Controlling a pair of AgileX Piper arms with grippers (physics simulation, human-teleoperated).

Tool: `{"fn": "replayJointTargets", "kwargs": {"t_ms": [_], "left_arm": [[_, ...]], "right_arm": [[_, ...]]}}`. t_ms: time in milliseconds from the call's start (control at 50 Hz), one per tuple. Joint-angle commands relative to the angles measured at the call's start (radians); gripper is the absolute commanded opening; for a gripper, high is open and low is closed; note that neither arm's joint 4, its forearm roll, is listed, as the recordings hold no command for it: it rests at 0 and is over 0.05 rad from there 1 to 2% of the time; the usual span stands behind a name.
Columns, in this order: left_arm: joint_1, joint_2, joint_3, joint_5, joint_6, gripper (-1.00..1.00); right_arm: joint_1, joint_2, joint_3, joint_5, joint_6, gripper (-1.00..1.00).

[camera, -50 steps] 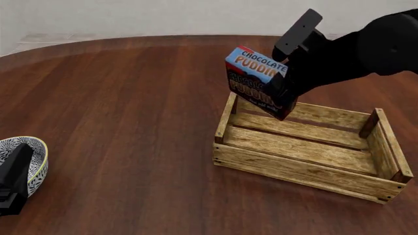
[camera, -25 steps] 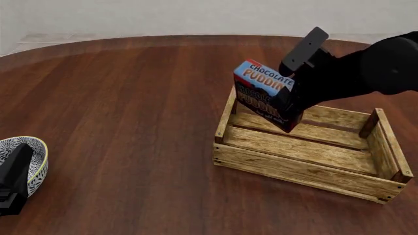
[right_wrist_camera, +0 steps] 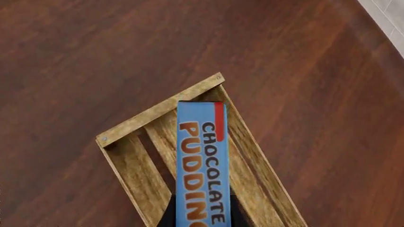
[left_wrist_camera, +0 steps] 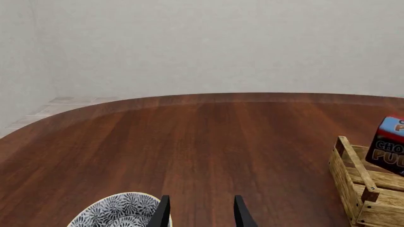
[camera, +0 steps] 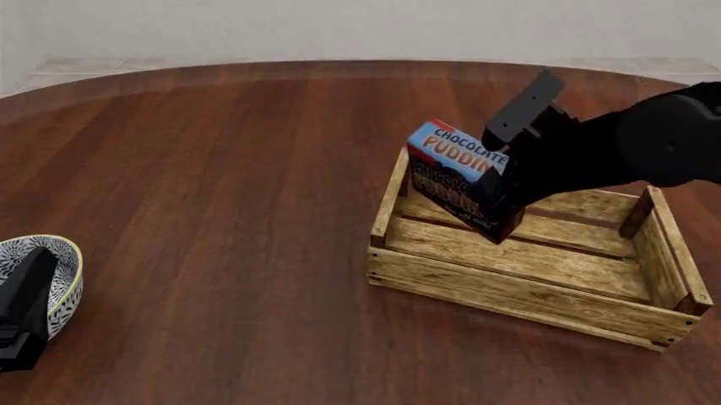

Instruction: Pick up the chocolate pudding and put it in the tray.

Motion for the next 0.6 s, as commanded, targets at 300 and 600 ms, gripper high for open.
{"fn": "replayJointTargets", "kwargs": {"t_ms": [300, 600], "left_arm": [[0.0, 0.0, 0.0, 0.0, 0.0, 1.0], [0.0, 0.0, 0.0, 0.0, 0.0, 1.0]], "right_arm": [[0.021, 0.04, 0.04, -0.077, 0.053, -1.0], [0.023, 0.061, 0.061, -0.113, 0.059, -1.0]]}}
